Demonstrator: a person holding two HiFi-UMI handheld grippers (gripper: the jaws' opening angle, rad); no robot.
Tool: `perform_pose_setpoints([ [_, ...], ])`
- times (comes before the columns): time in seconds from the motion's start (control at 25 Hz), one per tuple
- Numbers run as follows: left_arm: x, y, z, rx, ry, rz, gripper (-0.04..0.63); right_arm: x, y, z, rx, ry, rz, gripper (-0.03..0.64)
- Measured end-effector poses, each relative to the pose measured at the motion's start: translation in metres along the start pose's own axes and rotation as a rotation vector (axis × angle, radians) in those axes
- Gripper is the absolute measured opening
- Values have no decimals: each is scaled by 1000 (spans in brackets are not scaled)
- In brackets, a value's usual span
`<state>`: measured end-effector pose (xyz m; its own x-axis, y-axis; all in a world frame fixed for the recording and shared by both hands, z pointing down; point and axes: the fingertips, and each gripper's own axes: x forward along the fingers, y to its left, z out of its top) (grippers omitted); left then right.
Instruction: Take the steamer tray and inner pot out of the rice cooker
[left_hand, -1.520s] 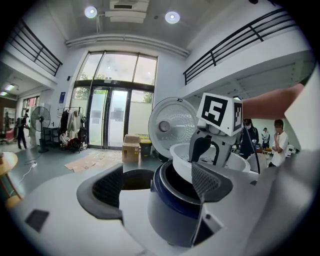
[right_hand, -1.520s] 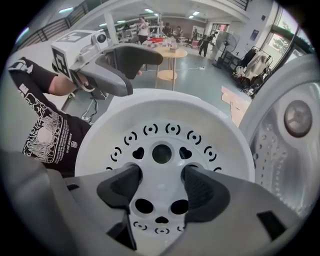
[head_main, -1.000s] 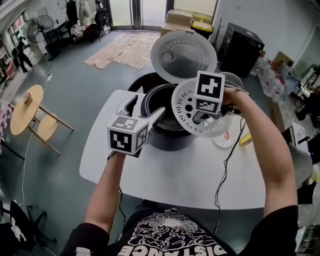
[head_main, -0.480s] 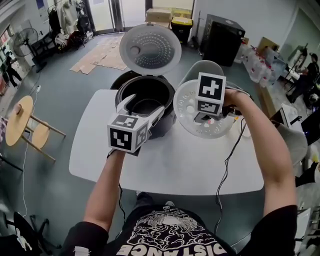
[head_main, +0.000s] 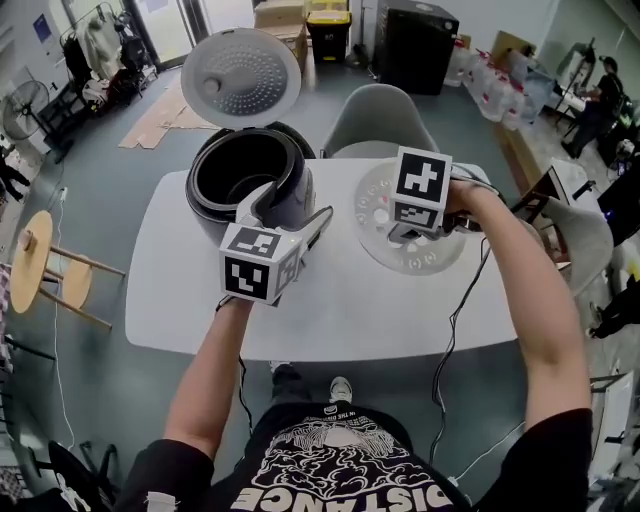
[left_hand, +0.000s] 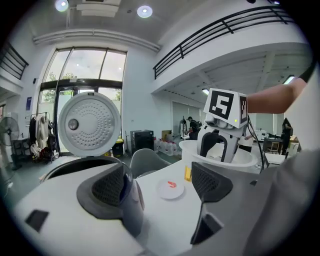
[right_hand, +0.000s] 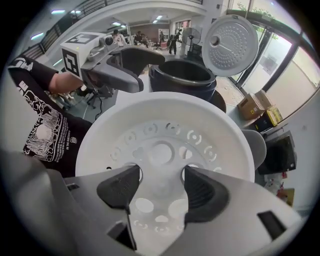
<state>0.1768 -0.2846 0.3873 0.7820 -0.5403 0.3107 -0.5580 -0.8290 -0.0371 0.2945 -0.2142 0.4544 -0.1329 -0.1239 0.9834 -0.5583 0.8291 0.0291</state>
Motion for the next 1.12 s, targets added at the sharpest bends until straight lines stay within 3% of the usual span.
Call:
perform_pose_setpoints([
  [0.16,27,-40,-20,19,38,-47,414,25,6,-46,54,3,24,296],
  [0.68,85,-115,-98,-38,169,-112,414,121,19,-150,234,6,59,298],
  [1.12,91,-124,-127,-57,209,-103,414,177,26,-174,314,48,39,299],
])
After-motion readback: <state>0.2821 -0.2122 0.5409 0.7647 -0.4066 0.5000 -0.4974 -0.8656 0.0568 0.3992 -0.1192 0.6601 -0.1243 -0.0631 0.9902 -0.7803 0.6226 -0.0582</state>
